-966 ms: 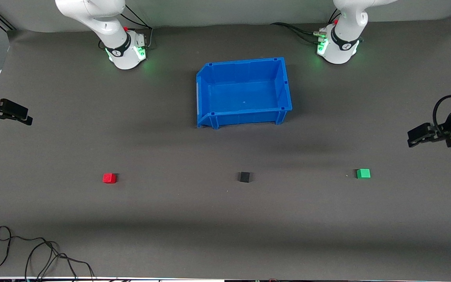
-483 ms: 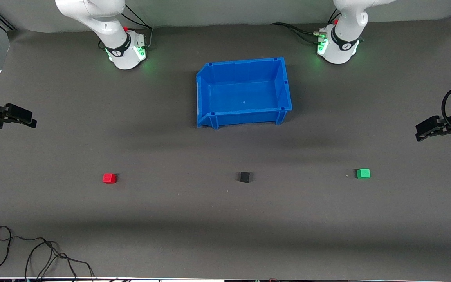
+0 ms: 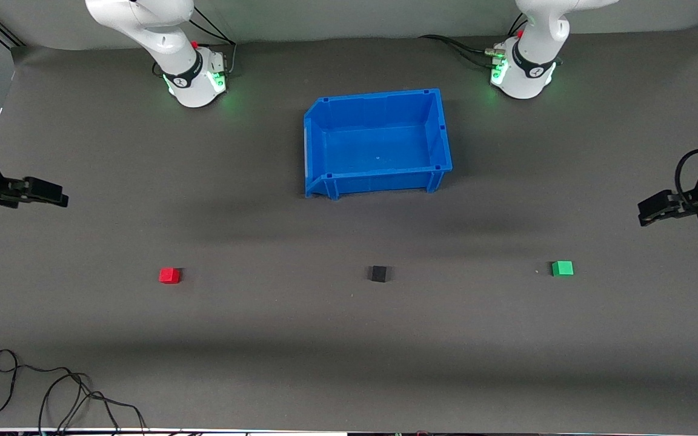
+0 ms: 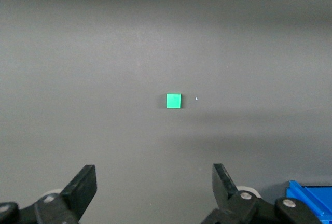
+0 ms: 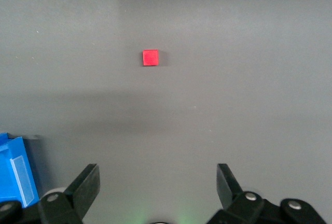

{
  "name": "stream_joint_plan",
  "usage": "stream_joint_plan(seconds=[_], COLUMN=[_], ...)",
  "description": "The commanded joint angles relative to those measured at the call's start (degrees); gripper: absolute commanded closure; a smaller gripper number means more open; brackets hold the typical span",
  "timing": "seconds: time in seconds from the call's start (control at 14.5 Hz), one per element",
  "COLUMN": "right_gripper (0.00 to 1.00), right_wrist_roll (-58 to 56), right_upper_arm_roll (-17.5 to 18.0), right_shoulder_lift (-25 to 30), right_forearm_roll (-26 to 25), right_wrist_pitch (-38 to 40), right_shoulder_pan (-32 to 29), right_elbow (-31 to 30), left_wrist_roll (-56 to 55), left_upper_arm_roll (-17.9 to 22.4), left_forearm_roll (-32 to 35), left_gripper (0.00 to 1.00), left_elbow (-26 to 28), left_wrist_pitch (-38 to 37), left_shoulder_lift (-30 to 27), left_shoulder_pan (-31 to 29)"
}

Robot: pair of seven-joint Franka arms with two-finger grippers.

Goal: Attach green and red cubes to black cube
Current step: 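Move the right gripper toward the red cube while the left gripper approaches green, then lower both grippers over the red and green cubes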

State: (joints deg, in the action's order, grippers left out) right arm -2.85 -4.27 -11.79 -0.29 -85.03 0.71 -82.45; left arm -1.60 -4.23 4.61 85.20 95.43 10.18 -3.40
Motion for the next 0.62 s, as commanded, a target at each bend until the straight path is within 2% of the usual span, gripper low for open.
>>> stream_joint_plan(seconds=[0.0, 0.14, 0.28, 0.41, 0.55], right_gripper=[0.00, 0.00, 0.00, 0.00, 0.00], right_wrist_roll=[-0.3, -0.3, 0.5, 0.6, 0.6], right_upper_arm_roll=[0.2, 0.2, 0.2, 0.2, 0.2], right_shoulder_lift=[-4.8, -7.6, -11.1, -14.1, -16.5], right_forearm_roll=[-0.1, 0.1, 0.1, 0.2, 1.7], right_wrist_pitch=[-4.8, -11.4, -15.8, -17.6, -19.5], right_shoulder_pan=[0.4, 0.3, 0.2, 0.3, 0.3], right_elbow=[-0.3, -2.9, -3.9, -4.0, -4.7], left_wrist_roll=[-1.7, -10.8, -14.4, -18.9, -29.5], left_upper_arm_roll=[2.1, 2.2, 2.2, 2.2, 2.2], left_forearm_roll=[-1.4, -1.3, -1.4, -1.4, -1.4], left_gripper=[0.00, 0.00, 0.00, 0.00, 0.00], left_elbow=[0.8, 0.8, 0.9, 1.3, 2.7], left_wrist_pitch=[0.3, 0.0, 0.0, -0.2, 1.4], left_shoulder_lift=[0.6, 2.9, 5.3, 7.0, 8.2], left_shoulder_pan=[1.5, 0.3, -2.1, -2.4, -2.5])
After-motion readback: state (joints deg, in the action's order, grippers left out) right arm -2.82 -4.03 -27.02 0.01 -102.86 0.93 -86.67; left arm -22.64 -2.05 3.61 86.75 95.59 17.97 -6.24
